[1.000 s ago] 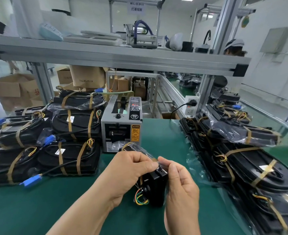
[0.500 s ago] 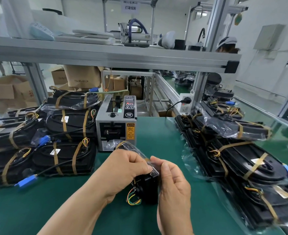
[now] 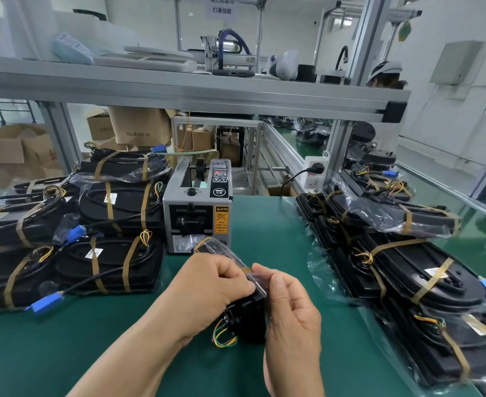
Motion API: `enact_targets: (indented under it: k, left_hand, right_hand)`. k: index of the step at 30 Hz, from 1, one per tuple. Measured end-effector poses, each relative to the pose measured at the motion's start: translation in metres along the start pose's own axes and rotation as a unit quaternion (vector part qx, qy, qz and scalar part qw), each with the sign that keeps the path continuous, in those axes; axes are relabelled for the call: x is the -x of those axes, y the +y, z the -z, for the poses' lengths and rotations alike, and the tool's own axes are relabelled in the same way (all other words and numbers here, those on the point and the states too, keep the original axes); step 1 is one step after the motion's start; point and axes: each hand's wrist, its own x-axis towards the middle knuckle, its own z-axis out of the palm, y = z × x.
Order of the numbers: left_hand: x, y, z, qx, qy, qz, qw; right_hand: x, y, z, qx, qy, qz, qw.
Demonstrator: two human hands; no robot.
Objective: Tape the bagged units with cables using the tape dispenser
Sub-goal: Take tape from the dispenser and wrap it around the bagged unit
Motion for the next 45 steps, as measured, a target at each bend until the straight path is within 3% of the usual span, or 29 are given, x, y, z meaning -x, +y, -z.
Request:
enact_targets:
  k: [19, 26, 32, 36, 40, 43, 45]
  left_hand:
    - [-0.001, -0.023, -0.014, -0.024, 0.102, -0.056, 0.993]
    - [-0.005, -0.019, 0.001, -0.055, -0.007, -0.110, 0.992]
    - [-0.015, -0.012, 0.022, -0.020, -0.105, -0.078, 0.991]
    - [-0.010, -0.016, 0.009, 0.026, -0.061, -0.045, 0.997]
    - [-0.005, -0.021, -0.004, 0.056, -0.016, -0.038, 0.998]
    - [-0.005, -0.025, -0.012, 0.048, 0.001, -0.031, 0.998]
    - [-0.004, -0.027, -0.017, 0.047, 0.002, -0.028, 0.999]
  right_hand:
    - [0.000, -0.001, 0.000, -0.031, -0.005, -0.026, 0.999]
    - [-0.002, -0.002, 0.002, -0.071, 0.008, -0.040, 0.997]
    - [-0.003, -0.002, 0.001, -0.098, 0.011, -0.040, 0.994]
    - [-0.008, -0.002, 0.011, -0.012, 0.020, -0.037, 0.999]
    - [-0.029, -0.028, 0.019, 0.177, -0.018, -0.008, 0.984]
    - [-0.063, -0.056, 0.007, 0.335, -0.087, 0.027, 0.938]
    - [-0.085, -0.064, -0.011, 0.448, -0.137, 0.036, 0.883]
